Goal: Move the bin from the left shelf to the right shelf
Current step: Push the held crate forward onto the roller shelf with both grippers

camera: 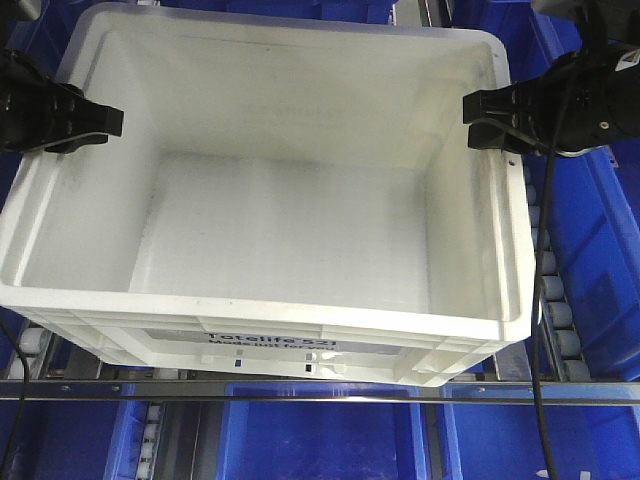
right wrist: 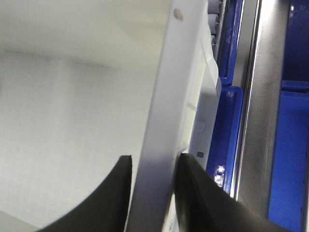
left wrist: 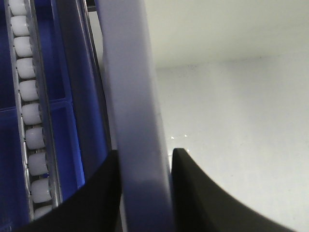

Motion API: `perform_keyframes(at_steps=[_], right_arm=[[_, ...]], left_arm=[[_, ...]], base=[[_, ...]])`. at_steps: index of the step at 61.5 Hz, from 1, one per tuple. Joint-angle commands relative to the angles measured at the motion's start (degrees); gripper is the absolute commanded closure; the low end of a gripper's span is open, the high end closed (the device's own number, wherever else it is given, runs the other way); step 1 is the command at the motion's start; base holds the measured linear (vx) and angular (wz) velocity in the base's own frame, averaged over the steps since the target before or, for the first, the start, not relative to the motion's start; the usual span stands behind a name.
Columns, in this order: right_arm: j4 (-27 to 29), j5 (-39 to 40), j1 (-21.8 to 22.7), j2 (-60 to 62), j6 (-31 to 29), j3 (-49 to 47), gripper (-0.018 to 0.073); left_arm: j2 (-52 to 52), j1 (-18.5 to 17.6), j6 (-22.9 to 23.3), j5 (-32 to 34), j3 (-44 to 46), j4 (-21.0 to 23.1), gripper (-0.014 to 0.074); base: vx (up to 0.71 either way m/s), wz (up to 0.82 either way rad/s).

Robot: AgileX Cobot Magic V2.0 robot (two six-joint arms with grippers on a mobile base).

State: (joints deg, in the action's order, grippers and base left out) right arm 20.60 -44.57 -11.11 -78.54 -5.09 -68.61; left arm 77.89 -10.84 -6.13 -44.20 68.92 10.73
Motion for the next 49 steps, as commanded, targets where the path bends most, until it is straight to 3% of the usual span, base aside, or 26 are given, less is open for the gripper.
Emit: perform_keyframes(at_steps=[1,49], right_arm=[[3.39,5.42,-0.06,0.96,-2.14,-2.30,0.0564],[3.33,15.84,-0.06,0.28,-5.81,-2.30,0.0564]], left_arm=[[-2.75,-0.68,-1.63,6.91,2.53,4.25,0.0598],[2.15,-0.68,-1.73,10.00,2.53,3.64,0.0598]], base=[[0.00,0.00],[0.00,0.00]])
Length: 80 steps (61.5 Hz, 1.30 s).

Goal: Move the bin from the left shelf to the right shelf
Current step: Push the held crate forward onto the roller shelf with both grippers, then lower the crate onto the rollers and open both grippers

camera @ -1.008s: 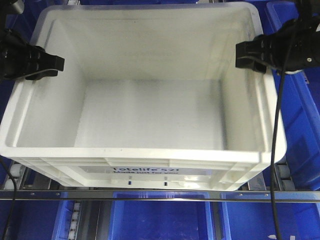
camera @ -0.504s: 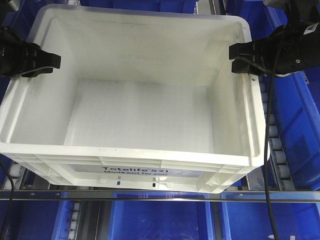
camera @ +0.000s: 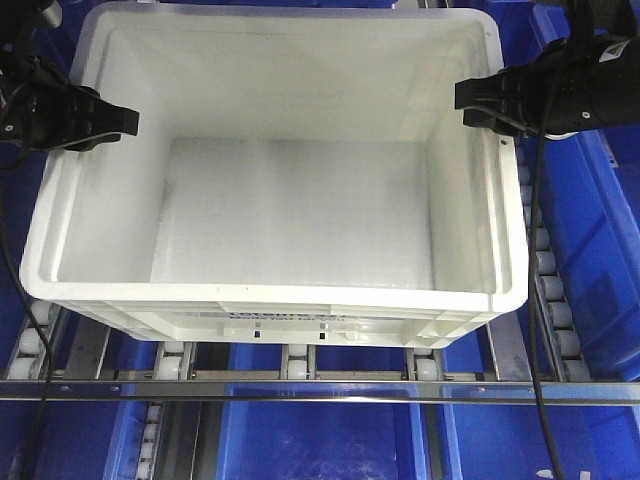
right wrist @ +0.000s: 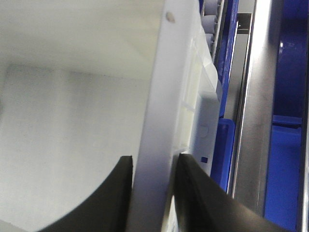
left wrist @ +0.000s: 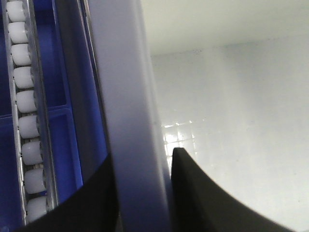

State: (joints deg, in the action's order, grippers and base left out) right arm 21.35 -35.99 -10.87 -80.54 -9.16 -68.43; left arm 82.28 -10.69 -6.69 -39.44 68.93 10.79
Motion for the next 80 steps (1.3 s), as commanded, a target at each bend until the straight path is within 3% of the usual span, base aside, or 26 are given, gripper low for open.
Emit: perform_keyframes(at_steps=[1,34,46,63,71,80], right_arm=[[2.57,7.26,-0.31,2.28,-1.74,-2.48,0.0564],[2.68,8.12,-0.31,0.30,-3.28,-2.48,0.0534],[2.78,8.25,-0.31,0.30,-3.28,-2.48,0.0384],[2.78,8.52,-0.31,0.30,-3.23,-2.48,0.0052],[2.70,8.52,-0.31,0.30,-3.23,-2.48,-0.0017],[2.52,8.59,-0.31,1.65,-3.23,-2.48,-0.0027]], left_arm=[[-2.11,-0.83,-1.17,5.18,2.52,3.58,0.0598],[-1.17,-0.83,-1.17,5.57,2.52,2.69,0.0572],[-1.17,-0.83,-1.62,6.59,2.52,2.62,0.0464],[-1.17,-0.83,-1.62,8.15,2.52,1.33,0.0247],[-1.62,-0.83,-0.99,9.10,2.52,-0.84,0.0218],[-3.24,-0.83,-1.00,9.34,2.52,-1.83,0.0218]], base=[[0.00,0.00],[0.00,0.00],[0.00,0.00],[0.00,0.00],[0.00,0.00],[0.00,0.00]])
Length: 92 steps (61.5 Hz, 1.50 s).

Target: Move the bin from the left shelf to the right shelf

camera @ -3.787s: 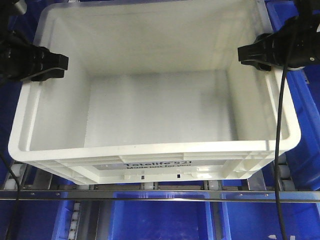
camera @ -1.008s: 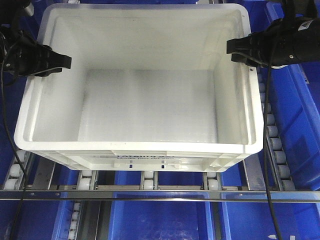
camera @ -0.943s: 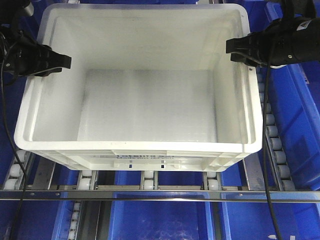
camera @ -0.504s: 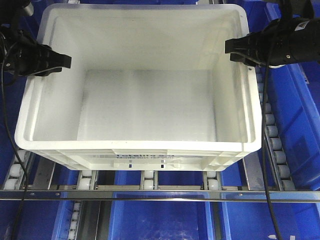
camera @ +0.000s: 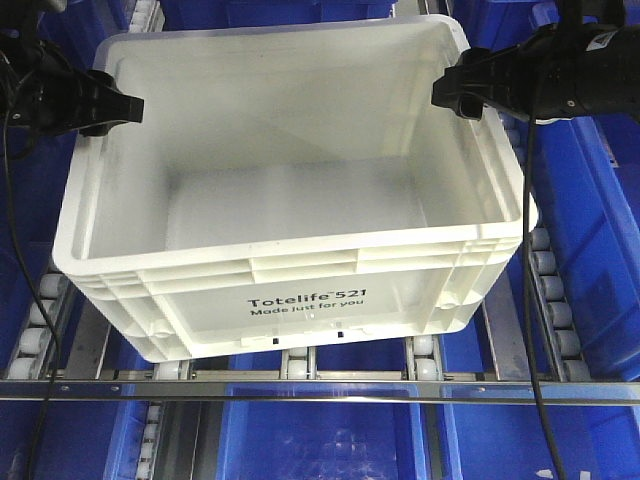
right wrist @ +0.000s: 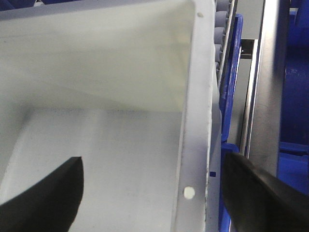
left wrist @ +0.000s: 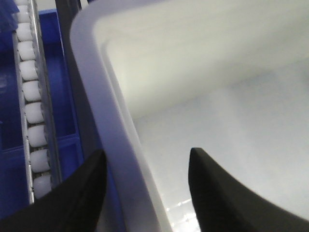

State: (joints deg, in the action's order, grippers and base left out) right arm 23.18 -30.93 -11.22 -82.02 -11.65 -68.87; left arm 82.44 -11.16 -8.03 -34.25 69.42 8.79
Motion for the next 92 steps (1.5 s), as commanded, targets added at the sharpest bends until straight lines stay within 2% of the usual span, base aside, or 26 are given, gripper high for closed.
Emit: perform_keyframes(at_steps=[1,13,30,43,51,59,70,83,92], right_arm=[[0.69,3.59,0.05,3.36,-0.74,-2.04,-0.0027],[0.69,2.74,0.05,6.45,-0.74,-2.04,-0.0027],[1.07,-0.76,0.05,7.96,-0.34,-2.04,-0.0027],[-1.06,-4.92,0.05,8.14,-0.56,-1.90,-0.0027],[-2.69,-3.41,0.05,10.51,-0.56,0.84,-0.0027],[-3.12,3.78,0.05,15.50,-0.50,7.78,-0.0027],[-3.66,14.05,0.05,24.15,-0.55,17.78,-0.0027],[-5.34,23.16,0.05,35.78,-2.70,30.36,-0.0027],[-5.29,26.94,0.05,45.92,-6.54,38.97,-0.0027]], left_arm=[[-3.52,-0.36,0.34,4.22,2.03,0.17,0.0218],[-5.57,-0.36,0.34,3.54,2.03,0.17,0.0218],[-6.42,-0.36,0.34,-1.95,2.03,0.27,0.0218],[-6.74,-0.36,0.34,-4.57,2.03,0.67,0.0218],[-8.01,-0.36,0.34,-4.75,1.56,0.15,0.0218],[-11.20,-0.36,0.34,-1.44,-3.09,0.21,0.0218],[-18.77,-0.36,0.36,7.71,-14.46,0.97,0.0218],[-33.95,-0.36,0.35,18.08,-29.72,0.59,0.0218],[-47.11,-0.36,0.29,19.43,-38.72,0.22,0.0218]], base=[[0.00,0.00],[0.00,0.00],[0.00,0.00],[0.00,0.00],[0.00,0.00],[0.00,0.00],[0.00,0.00],[0.00,0.00],[0.00,0.00]])
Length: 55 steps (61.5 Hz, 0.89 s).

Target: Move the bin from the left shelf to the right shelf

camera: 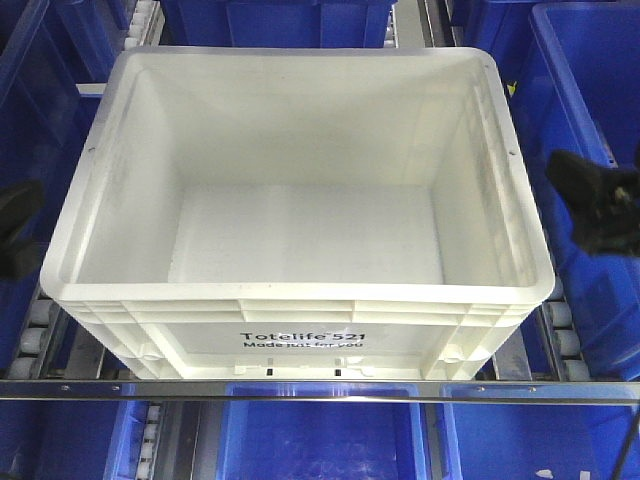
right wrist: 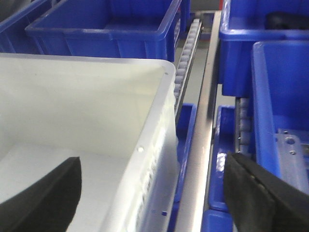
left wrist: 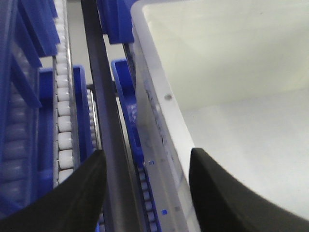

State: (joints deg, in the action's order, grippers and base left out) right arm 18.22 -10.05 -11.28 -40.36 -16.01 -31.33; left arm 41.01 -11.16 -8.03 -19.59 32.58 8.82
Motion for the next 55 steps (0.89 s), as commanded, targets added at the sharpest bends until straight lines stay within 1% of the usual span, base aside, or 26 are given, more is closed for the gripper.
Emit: perform_keyframes(at_steps=[1,7,13,17,21,25,30,35,39,50,53,55], right_arm=[[-0.33,6.34,0.11,5.56,-2.58,2.42,-0.0027],[-0.33,6.50,0.11,12.11,-5.18,7.14,-0.0027],[-0.33,6.59,0.11,17.13,-5.48,10.33,-0.0027],[-0.39,8.07,0.11,18.62,-7.35,12.44,-0.0027],[-0.33,12.11,0.11,18.44,-9.75,14.53,-0.0027],[-0.21,19.43,0.11,17.14,-11.40,16.92,-0.0027],[0.12,28.97,0.11,14.65,-11.84,18.99,-0.0027],[0.26,33.24,0.11,12.33,-11.78,19.56,-0.0027],[0.26,34.70,0.11,11.21,-11.72,19.86,-0.0027],[0.26,34.63,0.11,10.76,-11.72,19.86,-0.0025],[0.26,34.63,0.11,10.76,-11.72,19.86,-0.0010],[0.26,34.63,0.11,10.76,-11.72,19.86,0.0021]], left_arm=[[-7.21,-0.36,0.29,4.78,-2.78,0.19,0.0218],[-14.66,-0.36,0.29,4.76,-6.82,0.19,0.0218],[-19.82,-0.36,0.13,4.89,-9.79,0.08,0.0218],[-21.42,-0.36,0.13,7.32,-11.53,0.08,0.0218],[-21.54,-0.36,0.13,11.82,-13.50,0.14,0.0218],[-21.14,-0.36,0.13,17.61,-15.62,0.14,0.0218],[-19.90,-0.36,0.13,24.05,-17.97,0.25,0.0218],[-18.83,-0.36,0.13,27.75,-19.13,0.25,0.0218],[-18.59,-0.36,0.13,28.25,-19.13,0.25,0.0218],[-18.46,-0.36,0.13,28.71,-19.13,0.25,0.0219],[-18.46,-0.36,0.13,28.66,-19.13,0.25,0.0232],[-18.46,-0.36,0.13,28.61,-19.13,0.25,0.0251]], base=[[0.00,0.00],[0.00,0.00],[0.00,0.00],[0.00,0.00],[0.00,0.00],[0.00,0.00],[0.00,0.00],[0.00,0.00],[0.00,0.00],[0.00,0.00],[0.00,0.00],[0.00,0.00]])
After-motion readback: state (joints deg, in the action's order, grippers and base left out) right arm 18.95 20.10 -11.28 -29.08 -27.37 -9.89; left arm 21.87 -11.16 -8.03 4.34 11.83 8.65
